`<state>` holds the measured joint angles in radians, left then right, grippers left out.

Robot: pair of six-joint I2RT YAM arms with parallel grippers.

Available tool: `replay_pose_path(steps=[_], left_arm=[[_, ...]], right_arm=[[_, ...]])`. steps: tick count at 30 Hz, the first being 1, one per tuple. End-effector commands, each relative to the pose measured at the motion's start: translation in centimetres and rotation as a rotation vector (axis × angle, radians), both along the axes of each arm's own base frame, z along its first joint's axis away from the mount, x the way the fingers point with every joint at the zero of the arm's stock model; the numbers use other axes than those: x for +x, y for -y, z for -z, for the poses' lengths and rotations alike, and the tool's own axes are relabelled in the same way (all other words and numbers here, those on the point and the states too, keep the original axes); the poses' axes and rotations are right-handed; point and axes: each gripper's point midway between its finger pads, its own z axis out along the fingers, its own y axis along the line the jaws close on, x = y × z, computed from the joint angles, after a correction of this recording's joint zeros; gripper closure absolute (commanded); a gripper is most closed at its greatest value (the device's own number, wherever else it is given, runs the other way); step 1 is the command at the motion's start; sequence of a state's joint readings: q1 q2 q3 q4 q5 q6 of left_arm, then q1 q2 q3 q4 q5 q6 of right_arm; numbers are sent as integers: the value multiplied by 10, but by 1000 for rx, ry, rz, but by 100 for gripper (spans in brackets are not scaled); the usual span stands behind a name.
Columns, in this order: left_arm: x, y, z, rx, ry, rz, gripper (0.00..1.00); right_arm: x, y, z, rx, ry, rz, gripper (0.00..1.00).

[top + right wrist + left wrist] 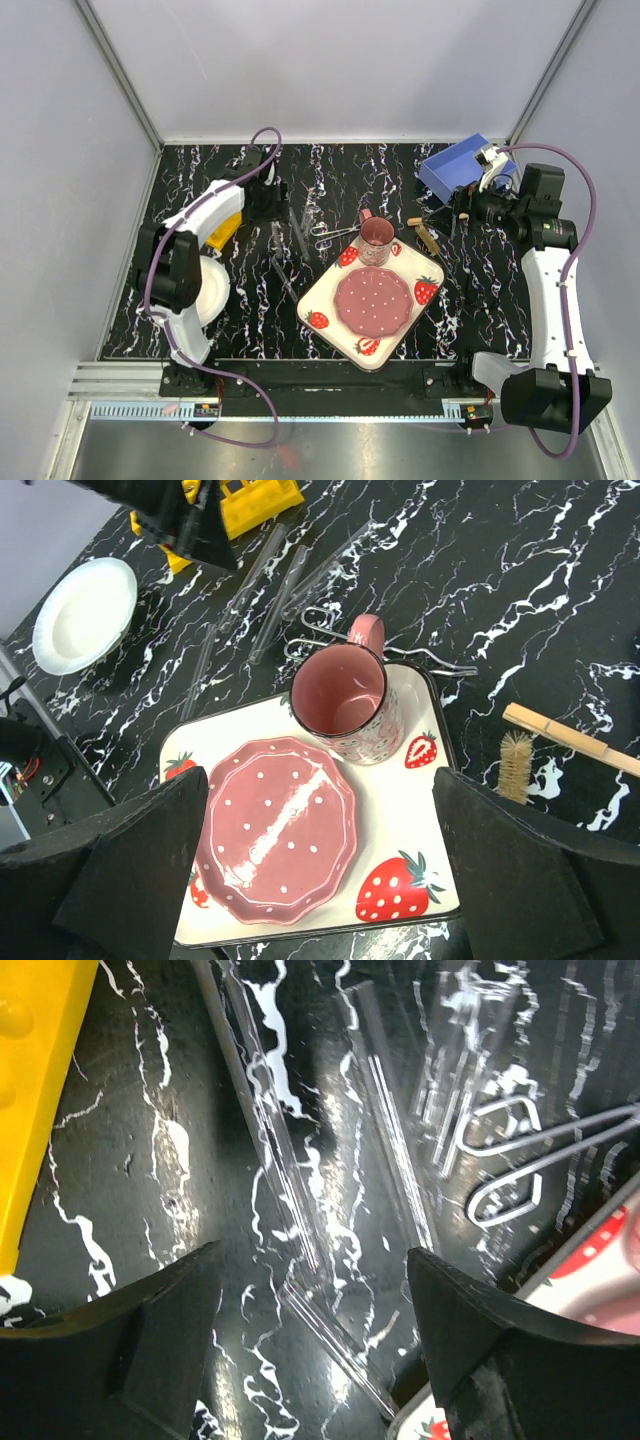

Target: Organize the chemistry lab equipment

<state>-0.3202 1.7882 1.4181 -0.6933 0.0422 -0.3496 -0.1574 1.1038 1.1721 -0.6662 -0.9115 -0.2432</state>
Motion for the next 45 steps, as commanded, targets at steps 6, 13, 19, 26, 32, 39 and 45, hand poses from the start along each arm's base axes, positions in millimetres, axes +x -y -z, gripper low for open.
replay_pose_path(steps=[6, 13, 19, 26, 32, 39, 45], left_arm=[[30, -8, 36, 116, -39, -40, 33], [29, -2, 62, 96, -94, -35, 48], [29, 3, 69, 73, -107, -34, 52], [28, 4, 80, 67, -122, -57, 62], [29, 2, 86, 78, -128, -84, 64], [31, 2, 89, 89, -118, -101, 74], [37, 3, 78, 74, -78, -117, 78]], right_arm=[[-3, -8, -5, 40, 15, -52, 0], [-4, -9, -5, 48, 11, -56, 0], [-5, -10, -5, 52, 9, -58, 0], [-7, -11, -6, 56, 12, -60, 0], [-9, -11, -7, 57, 14, -63, 0], [-11, -12, -8, 61, 18, -69, 0], [-13, -13, -8, 61, 16, -71, 0]])
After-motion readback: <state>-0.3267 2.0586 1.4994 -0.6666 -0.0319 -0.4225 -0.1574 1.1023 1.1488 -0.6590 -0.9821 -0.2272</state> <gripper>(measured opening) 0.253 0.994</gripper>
